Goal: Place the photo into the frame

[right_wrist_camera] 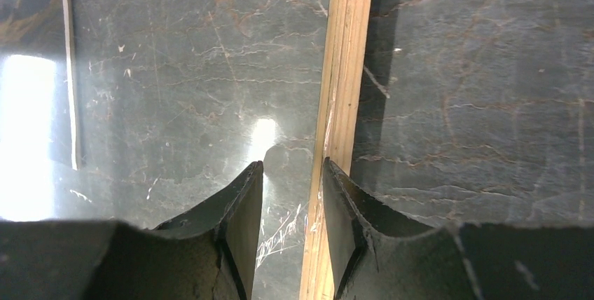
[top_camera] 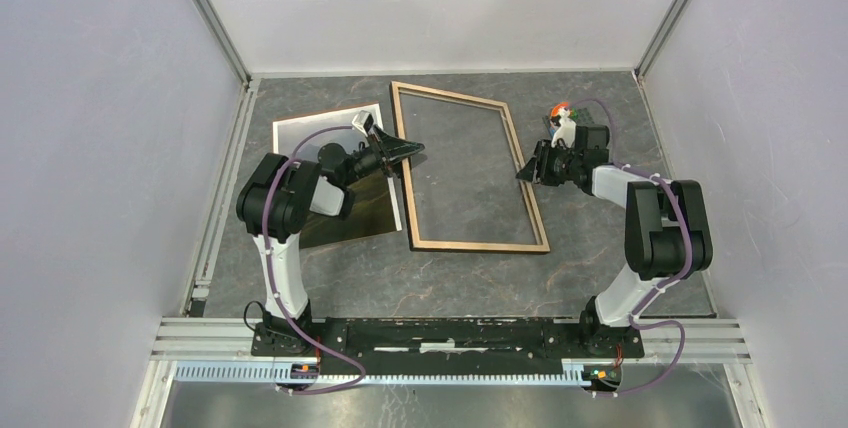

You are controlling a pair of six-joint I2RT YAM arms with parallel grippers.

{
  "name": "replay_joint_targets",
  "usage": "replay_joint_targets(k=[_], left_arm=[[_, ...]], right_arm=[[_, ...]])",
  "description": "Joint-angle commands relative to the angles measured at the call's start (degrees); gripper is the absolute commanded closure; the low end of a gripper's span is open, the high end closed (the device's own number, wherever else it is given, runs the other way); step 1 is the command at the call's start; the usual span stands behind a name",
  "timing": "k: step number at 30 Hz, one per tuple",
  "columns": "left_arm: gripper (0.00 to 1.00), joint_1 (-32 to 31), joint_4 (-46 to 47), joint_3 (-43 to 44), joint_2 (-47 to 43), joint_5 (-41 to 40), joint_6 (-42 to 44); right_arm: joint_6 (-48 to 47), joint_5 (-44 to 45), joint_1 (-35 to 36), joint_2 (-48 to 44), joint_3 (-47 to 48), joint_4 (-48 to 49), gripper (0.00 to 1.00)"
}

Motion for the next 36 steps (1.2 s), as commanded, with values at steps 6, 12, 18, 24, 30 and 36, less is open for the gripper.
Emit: replay_joint_targets(k=[6, 12, 18, 24, 30, 36], left_arm=[[0.43, 0.30, 5.85, 0.33, -0.17, -0.66, -2.83], [0.37, 0.28, 5.82, 0.10, 0.36, -0.87, -2.66], [0.32, 0.21, 5.79, 0.10, 0.74, -1.29, -2.83], [0.19, 0.13, 5.80, -0.34, 0.88, -1.47, -2.29], [0.06, -0.67, 5.86, -1.32, 2.92, -3.45, -0.70], [0.00, -2.85, 2.25, -0.95, 5.65, -6.06, 1.64]], right_arm=[[-0.40, -2.45, 2.72, -0.17, 0.48, -2.21, 0.57], [1.74, -6.23, 2.77, -0.86, 0.11, 0.09, 0.56], [1.80, -6.58, 2.90, -1.12, -0.08, 0.16, 0.55], [-1.61, -0.84, 2.81, -1.98, 2.24, -5.28, 0.51], [-4.57, 7.13, 2.38, -6.25, 7.04, -11.52, 0.41], [-4.34, 7.15, 0.47, -7.64, 7.20, -12.16, 0.37]])
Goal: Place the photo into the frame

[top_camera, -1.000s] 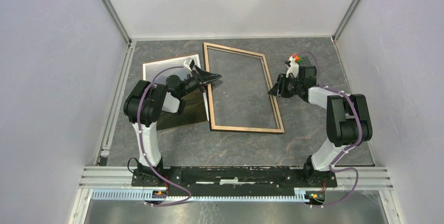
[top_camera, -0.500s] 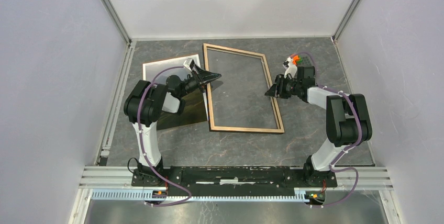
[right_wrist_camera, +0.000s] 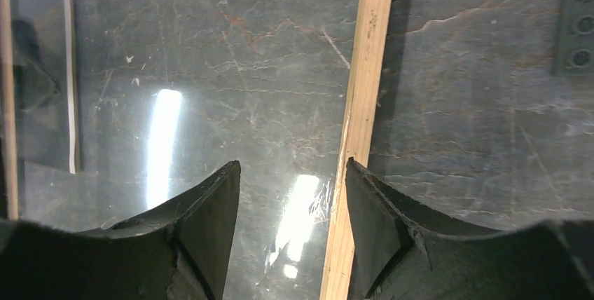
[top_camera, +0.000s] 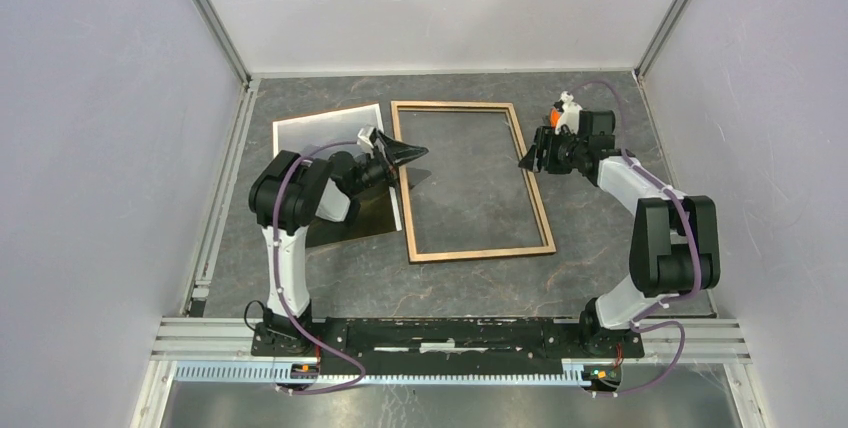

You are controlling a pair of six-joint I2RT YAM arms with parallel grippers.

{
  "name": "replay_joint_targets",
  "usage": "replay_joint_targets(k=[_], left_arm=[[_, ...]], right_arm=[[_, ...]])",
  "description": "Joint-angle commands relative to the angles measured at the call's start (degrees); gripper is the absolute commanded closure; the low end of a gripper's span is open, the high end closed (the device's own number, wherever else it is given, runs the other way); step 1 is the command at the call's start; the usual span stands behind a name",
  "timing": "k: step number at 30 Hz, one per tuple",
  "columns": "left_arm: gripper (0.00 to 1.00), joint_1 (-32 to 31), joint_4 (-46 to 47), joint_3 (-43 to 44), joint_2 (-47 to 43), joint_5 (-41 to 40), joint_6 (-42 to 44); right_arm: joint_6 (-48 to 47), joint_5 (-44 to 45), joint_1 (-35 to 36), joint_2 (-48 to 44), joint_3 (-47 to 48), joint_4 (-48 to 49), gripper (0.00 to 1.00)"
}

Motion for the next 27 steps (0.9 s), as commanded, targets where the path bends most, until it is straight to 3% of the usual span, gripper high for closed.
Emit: replay_joint_targets(k=[1, 7, 9, 12, 16, 19, 22, 27], left_arm=[[0.00, -2.28, -0.66, 0.60, 0.76, -3.23, 2.80], [0.00, -4.81, -29.72, 0.48, -7.61, -9.47, 15.71], [0.00, -5.47, -46.51, 2.31, -11.92, -12.64, 21.10], [0.00, -8.26, -77.55, 10.65, -16.63, -23.27, 30.48], [0.00, -9.95, -96.44, 17.97, -17.71, -30.87, 33.91], [0.00, -10.33, -115.53, 26.32, -15.36, -39.81, 36.71], [0.00, -10.90, -120.83, 29.09, -15.71, -44.07, 39.64], [0.00, -14.68, -126.53, 33.39, -18.36, -58.70, 48.59]], right_arm=[[-1.28, 1.94, -1.03, -2.46, 1.21, -1.33, 0.37], [-1.51, 0.92, -1.15, -3.65, 0.07, -1.86, 0.36], [-1.35, 0.74, -1.15, -4.42, -0.74, -1.84, 0.36], [-1.41, 0.80, -1.15, -5.87, -2.19, -1.88, 0.36], [-1.16, 1.18, -0.83, -7.53, -4.46, -1.67, 0.36], [-1.17, 2.14, -0.04, -8.41, -5.26, -2.29, 0.36], [-1.05, 2.82, 0.83, -9.27, -5.52, -2.48, 0.36], [-0.19, 5.14, 5.25, -10.22, -6.09, -2.32, 0.36]])
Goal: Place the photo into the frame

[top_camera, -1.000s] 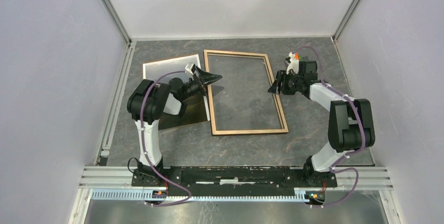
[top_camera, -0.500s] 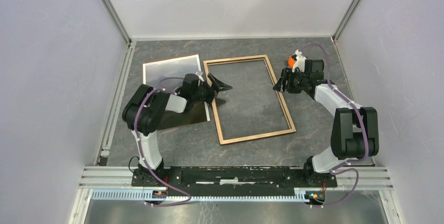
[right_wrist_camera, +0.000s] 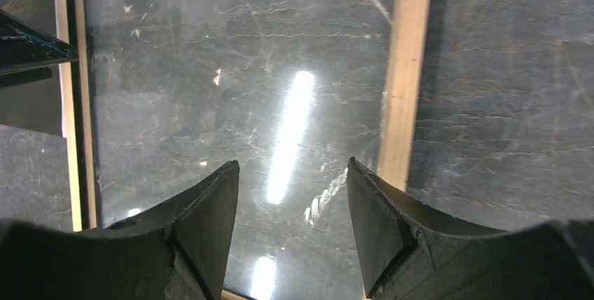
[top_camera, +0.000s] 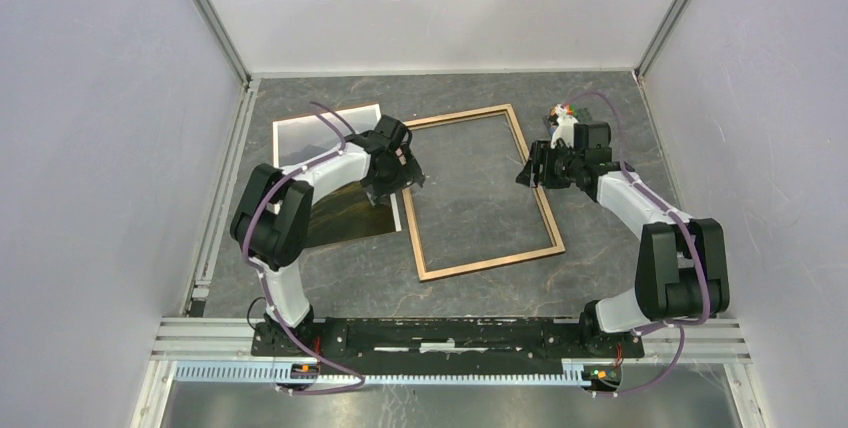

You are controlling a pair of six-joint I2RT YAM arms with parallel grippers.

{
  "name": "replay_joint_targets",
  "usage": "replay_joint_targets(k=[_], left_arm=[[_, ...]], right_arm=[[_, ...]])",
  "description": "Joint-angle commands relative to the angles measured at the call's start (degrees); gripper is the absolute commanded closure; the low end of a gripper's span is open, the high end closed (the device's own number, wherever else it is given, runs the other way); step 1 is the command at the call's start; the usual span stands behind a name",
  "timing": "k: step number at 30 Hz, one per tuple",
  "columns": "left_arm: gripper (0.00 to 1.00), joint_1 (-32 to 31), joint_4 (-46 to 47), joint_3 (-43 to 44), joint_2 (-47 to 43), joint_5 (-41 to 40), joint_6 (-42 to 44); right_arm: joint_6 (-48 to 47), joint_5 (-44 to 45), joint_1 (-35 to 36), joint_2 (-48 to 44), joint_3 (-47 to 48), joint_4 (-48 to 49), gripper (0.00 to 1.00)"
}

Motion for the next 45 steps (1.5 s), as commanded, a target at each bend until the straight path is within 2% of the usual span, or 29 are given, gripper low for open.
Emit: replay_joint_targets(k=[1, 3, 5, 7, 9, 12, 15, 20, 26, 31, 34, 38, 45], left_arm=[[0.00, -3.25, -13.64, 5.71, -3.56, -15.42, 12.96], [0.00, -3.18, -14.88, 4.78, -6.71, -17.30, 15.08], [0.00, -2.63, -12.28, 0.54, -12.64, -15.04, 18.59], [0.00, -0.13, -9.81, -4.19, -19.61, -10.14, 21.30], [0.00, 4.78, -6.75, -9.90, -28.17, -6.05, 21.40], [0.00, 19.27, -4.28, -18.07, -36.41, -0.01, 18.55], [0.00, 29.76, -3.25, -22.06, -38.25, -0.52, 14.01], [0.00, 38.62, 2.66, -25.83, -33.08, 2.85, 8.73], [0.00, 39.85, 5.73, -26.06, -26.93, 0.62, 10.14], [0.00, 39.84, 5.48, -26.27, -24.75, 0.67, 10.06], [0.00, 39.82, 3.99, -26.50, -23.83, -2.33, 10.50], [0.00, 39.88, 3.36, -27.13, -22.51, -2.34, 9.52], [0.00, 39.86, 2.95, -27.40, -21.53, -2.36, 9.14]], right_arm=[[0.57, 2.63, 4.56, -2.78, -0.92, 1.34, 0.36], [2.19, 3.84, 7.94, -3.42, -1.80, 2.52, 0.36], [4.81, 3.37, 12.71, -3.42, -2.24, 4.66, 0.34], [10.86, -0.71, 16.49, -3.27, -3.99, 10.40, 0.35], [19.98, -3.46, 20.20, -3.70, -8.17, 21.33, 0.37], [32.71, -2.99, 27.07, -1.54, -10.45, 33.76, 0.43], [38.76, 1.22, 34.73, 4.15, -7.42, 37.34, 0.46], [39.01, 10.14, 43.76, 13.74, 2.87, 31.38, 0.47], [36.40, 19.97, 49.93, 20.95, 11.94, 22.28, 0.44], [36.30, 24.13, 50.33, 23.98, 12.20, 18.82, 0.41], [35.76, 27.68, 50.26, 24.27, 12.05, 17.05, 0.34], [35.35, 28.54, 50.24, 25.97, 13.86, 15.44, 0.30], [36.34, 27.38, 50.58, 28.56, 16.25, 15.72, 0.31]])
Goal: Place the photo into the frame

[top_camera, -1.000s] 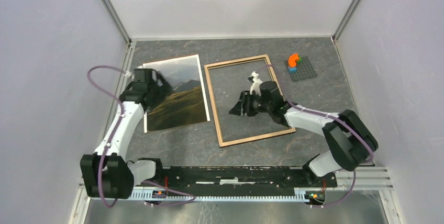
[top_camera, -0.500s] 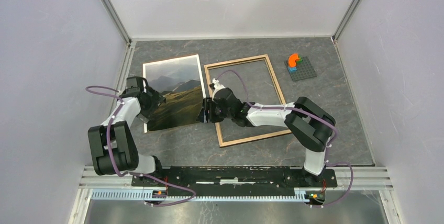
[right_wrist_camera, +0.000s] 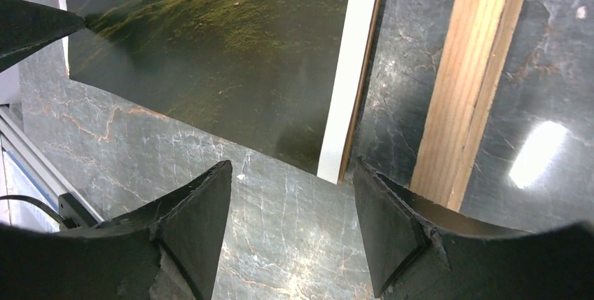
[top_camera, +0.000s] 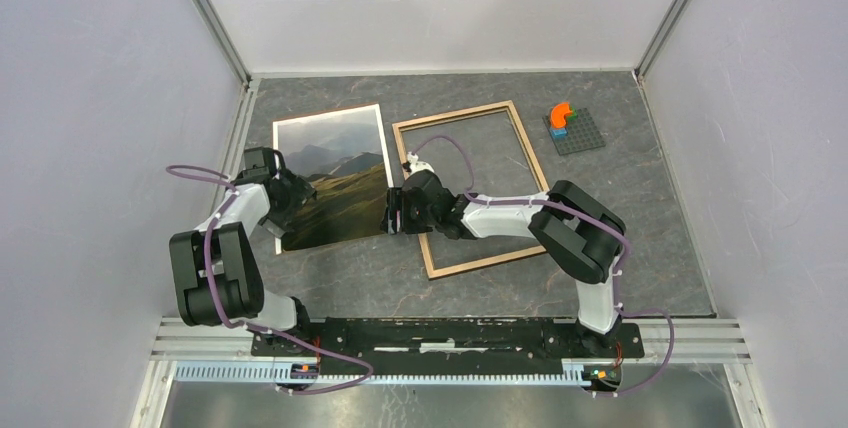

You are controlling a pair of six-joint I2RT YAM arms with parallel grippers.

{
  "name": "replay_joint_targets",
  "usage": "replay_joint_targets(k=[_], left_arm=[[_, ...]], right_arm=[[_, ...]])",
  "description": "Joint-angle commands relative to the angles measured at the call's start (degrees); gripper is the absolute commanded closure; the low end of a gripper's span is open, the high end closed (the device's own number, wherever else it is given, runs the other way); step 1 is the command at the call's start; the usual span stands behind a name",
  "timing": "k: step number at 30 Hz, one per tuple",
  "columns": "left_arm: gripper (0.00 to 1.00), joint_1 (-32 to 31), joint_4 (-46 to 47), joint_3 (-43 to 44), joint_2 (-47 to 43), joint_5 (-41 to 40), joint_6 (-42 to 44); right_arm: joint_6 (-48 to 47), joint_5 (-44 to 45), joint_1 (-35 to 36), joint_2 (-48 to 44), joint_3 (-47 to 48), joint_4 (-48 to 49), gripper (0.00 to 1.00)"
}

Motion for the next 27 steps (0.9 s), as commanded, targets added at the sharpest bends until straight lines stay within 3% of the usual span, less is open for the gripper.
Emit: replay_joint_targets(k=[1, 18, 27], left_arm=[[0.00, 0.14, -0.37, -1.10, 1.53, -1.53, -2.42], [0.00, 0.12, -0.35, -3.07, 2.95, -1.70, -3.70], [0.00, 0.14, -0.27, -3.02, 2.95, -1.78, -3.60]], right_arm=[[0.01, 1.93, 0.04, 1.56, 1.36, -0.99, 0.32], [-0.39, -0.45, 0.82, 0.90, 3.32, 2.12, 0.46], [-5.73, 2.24, 1.78, 1.10, 7.60, -3.88, 0.44]])
